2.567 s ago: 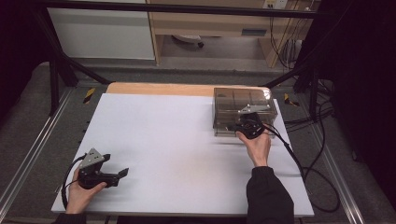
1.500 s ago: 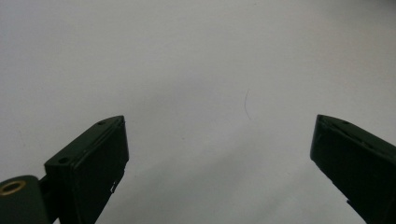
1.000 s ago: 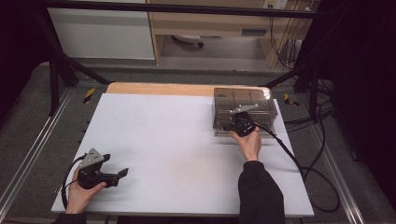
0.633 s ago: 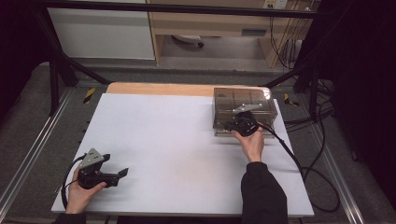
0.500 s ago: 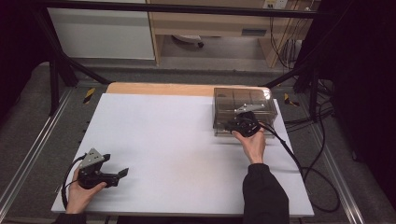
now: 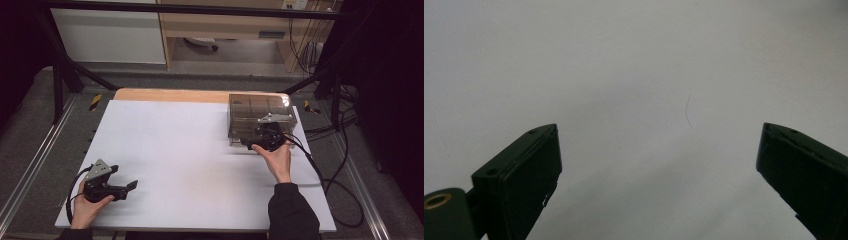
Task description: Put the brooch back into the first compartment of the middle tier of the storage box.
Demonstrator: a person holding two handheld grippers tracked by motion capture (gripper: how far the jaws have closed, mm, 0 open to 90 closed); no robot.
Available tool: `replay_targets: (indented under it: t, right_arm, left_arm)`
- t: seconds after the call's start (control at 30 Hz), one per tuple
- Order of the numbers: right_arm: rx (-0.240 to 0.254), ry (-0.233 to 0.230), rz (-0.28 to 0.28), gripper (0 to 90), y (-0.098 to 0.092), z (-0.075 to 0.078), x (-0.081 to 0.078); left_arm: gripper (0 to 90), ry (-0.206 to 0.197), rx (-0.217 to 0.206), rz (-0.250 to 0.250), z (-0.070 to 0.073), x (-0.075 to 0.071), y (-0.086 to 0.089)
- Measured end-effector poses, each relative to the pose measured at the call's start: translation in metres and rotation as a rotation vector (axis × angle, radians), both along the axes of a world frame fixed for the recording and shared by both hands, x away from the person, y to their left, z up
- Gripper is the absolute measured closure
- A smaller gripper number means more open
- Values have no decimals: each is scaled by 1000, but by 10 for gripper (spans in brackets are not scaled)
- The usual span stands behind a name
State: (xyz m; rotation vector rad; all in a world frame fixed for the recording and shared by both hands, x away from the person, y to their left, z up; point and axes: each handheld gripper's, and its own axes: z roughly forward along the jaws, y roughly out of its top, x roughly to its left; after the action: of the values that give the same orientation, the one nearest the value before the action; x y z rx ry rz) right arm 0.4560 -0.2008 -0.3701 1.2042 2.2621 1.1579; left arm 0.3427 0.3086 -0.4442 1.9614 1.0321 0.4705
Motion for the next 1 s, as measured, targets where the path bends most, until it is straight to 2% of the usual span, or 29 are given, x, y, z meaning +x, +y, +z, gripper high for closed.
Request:
replay_targets:
  t: [0.23,0.37,0.57,0.7,0.83,1.0]
  right_arm:
    - [10,10,22,80,-1,3,-13]
    - [0,1,30,34,-2,4,-21]
    - [10,-8,48,13,-2,5,-34]
    - [52,-8,59,13,-6,4,-41]
    - [69,11,66,6,-12,-2,-49]
    - [84,3,92,5,-18,-11,-59]
  left_arm:
    - [41,0,-1,1,0,0,0]
    - [41,1,0,1,0,0,0]
    - [40,2,1,1,0,0,0]
    - [39,2,0,1,0,0,0]
    - [39,4,2,1,0,0,0]
    - [37,7,7,-3,-1,0,-1]
